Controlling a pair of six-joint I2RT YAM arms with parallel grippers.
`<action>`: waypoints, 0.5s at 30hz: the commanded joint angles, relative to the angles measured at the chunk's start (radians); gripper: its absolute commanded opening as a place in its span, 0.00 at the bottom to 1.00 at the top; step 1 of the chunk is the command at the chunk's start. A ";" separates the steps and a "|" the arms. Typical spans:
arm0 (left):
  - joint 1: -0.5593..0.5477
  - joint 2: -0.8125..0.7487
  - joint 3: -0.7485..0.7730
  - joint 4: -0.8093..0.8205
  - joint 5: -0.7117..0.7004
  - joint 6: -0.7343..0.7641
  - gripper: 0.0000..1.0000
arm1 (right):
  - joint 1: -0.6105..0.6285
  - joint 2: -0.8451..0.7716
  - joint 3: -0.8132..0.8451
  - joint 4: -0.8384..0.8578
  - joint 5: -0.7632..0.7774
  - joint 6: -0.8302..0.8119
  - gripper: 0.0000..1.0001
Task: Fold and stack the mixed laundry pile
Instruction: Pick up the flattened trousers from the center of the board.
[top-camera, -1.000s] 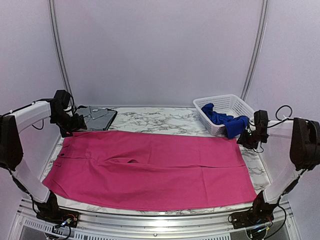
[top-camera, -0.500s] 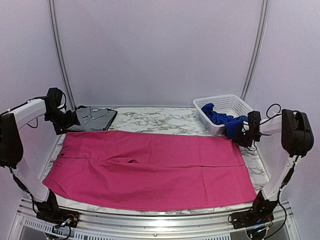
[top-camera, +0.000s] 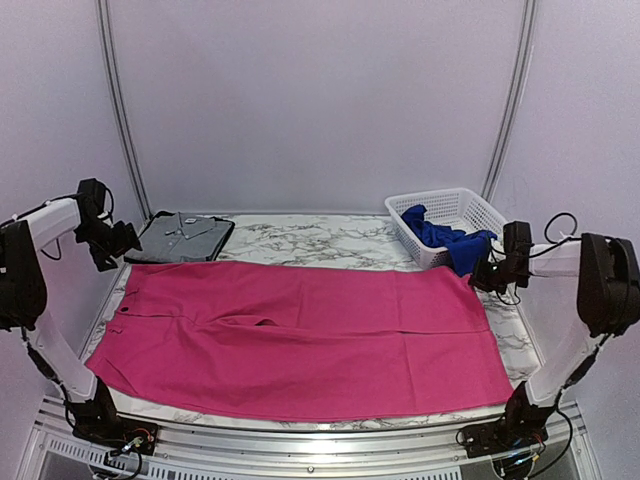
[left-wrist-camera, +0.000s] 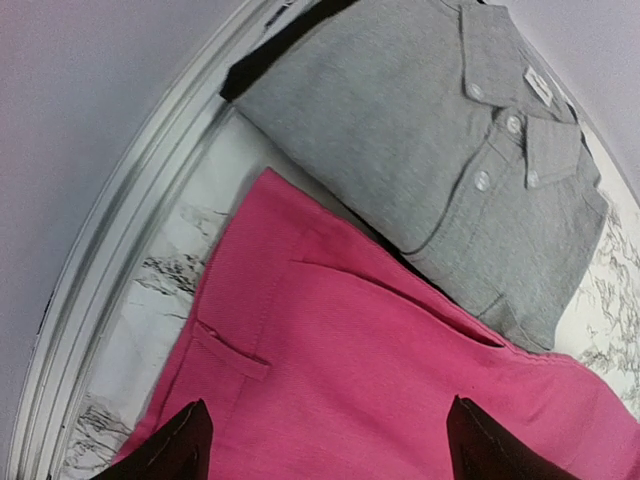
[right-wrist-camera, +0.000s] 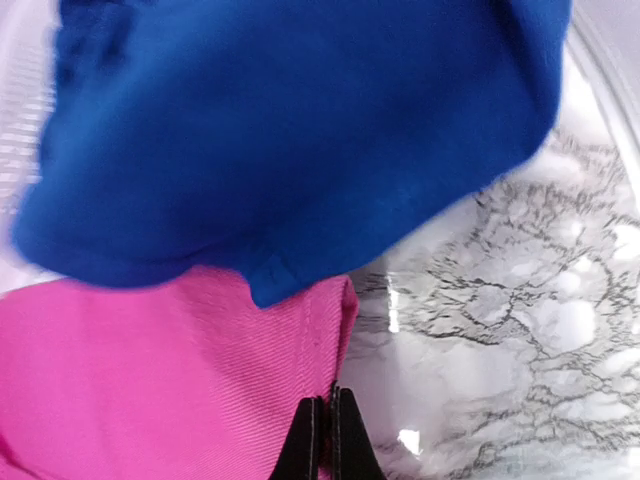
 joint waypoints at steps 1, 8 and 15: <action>0.065 0.032 0.005 0.013 -0.015 -0.022 0.82 | 0.010 -0.155 -0.019 -0.021 -0.068 0.020 0.00; 0.100 0.144 0.021 0.092 0.008 -0.010 0.73 | 0.010 -0.213 -0.066 -0.054 -0.100 0.000 0.00; 0.103 0.236 0.049 0.166 0.006 0.059 0.57 | 0.011 -0.232 -0.070 -0.080 -0.122 -0.014 0.00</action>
